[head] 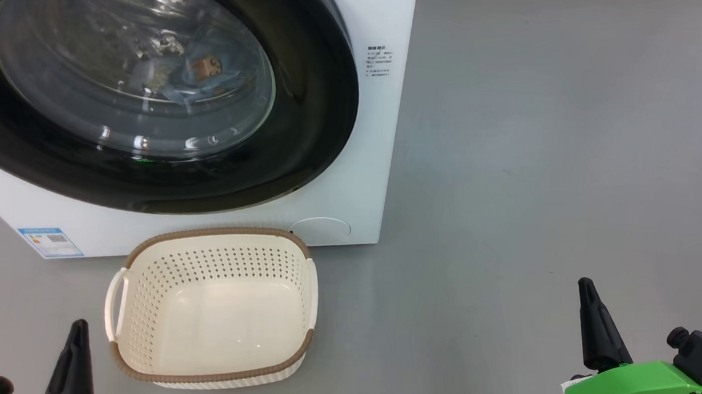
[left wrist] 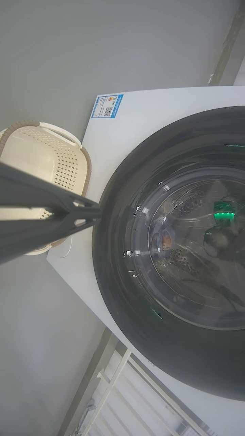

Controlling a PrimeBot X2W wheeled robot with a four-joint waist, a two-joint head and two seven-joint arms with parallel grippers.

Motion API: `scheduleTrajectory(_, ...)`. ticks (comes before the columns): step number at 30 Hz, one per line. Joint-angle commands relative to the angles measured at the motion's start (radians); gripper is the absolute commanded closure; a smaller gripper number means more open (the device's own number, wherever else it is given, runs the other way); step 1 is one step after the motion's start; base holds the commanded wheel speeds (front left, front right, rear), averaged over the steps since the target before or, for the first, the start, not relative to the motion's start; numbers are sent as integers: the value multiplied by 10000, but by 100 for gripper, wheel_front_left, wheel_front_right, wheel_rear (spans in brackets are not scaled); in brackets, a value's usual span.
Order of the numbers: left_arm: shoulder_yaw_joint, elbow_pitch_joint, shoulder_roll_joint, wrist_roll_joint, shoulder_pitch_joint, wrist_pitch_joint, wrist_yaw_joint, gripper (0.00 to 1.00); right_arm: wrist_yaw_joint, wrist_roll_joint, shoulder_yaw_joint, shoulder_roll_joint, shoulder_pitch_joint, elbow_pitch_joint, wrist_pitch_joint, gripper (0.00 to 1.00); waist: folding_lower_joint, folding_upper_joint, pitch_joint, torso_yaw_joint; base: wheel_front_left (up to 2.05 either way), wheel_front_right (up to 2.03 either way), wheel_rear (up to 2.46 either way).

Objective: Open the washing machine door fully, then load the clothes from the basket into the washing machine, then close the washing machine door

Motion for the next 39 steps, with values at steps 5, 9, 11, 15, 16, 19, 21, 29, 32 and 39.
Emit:
scheduleTrajectory(5,148,-166,67,-711,-331,182,2,100,-8,666,-107,-109,-242,-209,179,100,0,0,-52,39,0,0,0)
scheduleTrajectory(9,158,-165,40,-1136,-367,298,2,100,-9,1069,-151,-102,-249,-204,284,100,0,0,-90,67,0,0,0)
scheduleTrajectory(11,163,-165,26,-1350,-385,357,2,100,-9,1271,-174,-98,-253,-202,338,100,0,0,-109,80,0,0,0)
scheduleTrajectory(15,173,-164,-1,-1778,-421,475,2,100,-10,1676,-220,-88,-260,-198,446,100,0,0,-147,108,0,0,0)
scheduleTrajectory(16,175,-164,-8,-1882,-430,503,2,100,-10,1773,-231,-86,-262,-196,473,100,0,0,-156,115,0,0,0)
scheduleTrajectory(19,183,-163,-28,-2203,-457,592,3,100,-11,2075,-267,-78,-268,-193,555,100,0,0,-185,136,0,0,0)
scheduleTrajectory(21,188,-163,-42,-2417,-476,650,3,100,-11,2276,-292,-72,-272,-190,611,100,0,0,-204,150,0,0,0)
scheduleTrajectory(29,208,-160,-97,-3273,-549,886,3,100,-13,3077,-394,-47,-288,-181,835,100,0,0,-280,205,0,0,0)
scheduleTrajectory(32,216,-160,-117,-3594,-577,974,3,100,-14,3377,-433,-37,-293,-177,920,100,0,0,-309,226,0,0,0)
scheduleTrajectory(39,233,-157,-165,-4339,-641,1179,3,100,-15,4070,-527,-11,-308,-168,1120,100,0,0,-375,274,0,0,0)
